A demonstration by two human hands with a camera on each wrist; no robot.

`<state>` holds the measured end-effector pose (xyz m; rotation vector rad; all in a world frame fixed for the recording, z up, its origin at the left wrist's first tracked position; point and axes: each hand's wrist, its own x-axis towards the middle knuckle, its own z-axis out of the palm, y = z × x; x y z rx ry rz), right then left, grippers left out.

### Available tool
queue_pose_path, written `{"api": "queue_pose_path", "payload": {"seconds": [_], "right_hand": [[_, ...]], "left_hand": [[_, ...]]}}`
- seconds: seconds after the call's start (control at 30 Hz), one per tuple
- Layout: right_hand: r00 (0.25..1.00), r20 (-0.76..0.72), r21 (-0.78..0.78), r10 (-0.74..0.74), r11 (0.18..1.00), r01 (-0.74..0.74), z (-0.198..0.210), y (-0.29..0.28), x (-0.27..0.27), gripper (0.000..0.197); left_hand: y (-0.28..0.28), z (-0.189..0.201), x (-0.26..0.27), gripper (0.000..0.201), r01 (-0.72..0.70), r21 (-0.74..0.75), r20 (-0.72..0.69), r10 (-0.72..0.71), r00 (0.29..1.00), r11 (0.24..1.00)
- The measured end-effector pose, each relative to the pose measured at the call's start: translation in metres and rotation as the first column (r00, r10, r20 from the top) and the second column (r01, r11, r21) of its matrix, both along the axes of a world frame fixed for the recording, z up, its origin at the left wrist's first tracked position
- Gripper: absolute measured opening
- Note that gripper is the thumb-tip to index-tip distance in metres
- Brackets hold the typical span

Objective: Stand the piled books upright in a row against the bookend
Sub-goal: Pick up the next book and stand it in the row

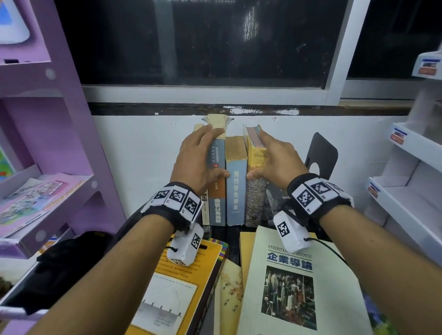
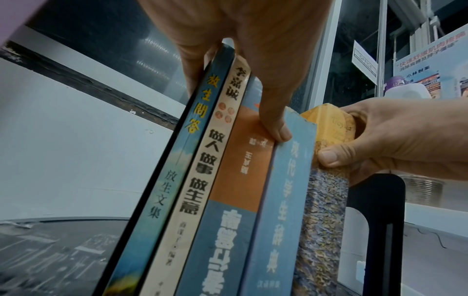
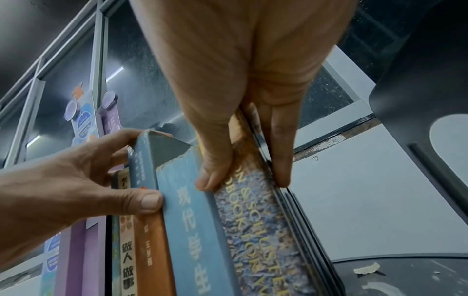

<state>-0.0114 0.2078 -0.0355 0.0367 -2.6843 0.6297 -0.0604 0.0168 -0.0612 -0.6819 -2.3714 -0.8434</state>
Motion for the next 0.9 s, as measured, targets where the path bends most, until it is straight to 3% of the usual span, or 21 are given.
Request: {"api": "queue_pose_path", "payload": {"seconds": [0.6,0.9], "right_hand": [[0.999,0.026,0.038,-0.023,0.999,0.022,0.0,-0.0014,-0.0049,0.104],[0.997,0.018,0.053,-0.077,0.996,0.076,-0.0004,-0.0072,-0.0071,0.094]], "left_hand": [[-0.0006,-0.0019,0.0005,0.094,-0.002,0.045,0.019,0.002,1.0,0.999],[-0.001,-0.0017,0.0007,0.092,-0.018,0.049,0.026,0.017,1.0,0.999]]}}
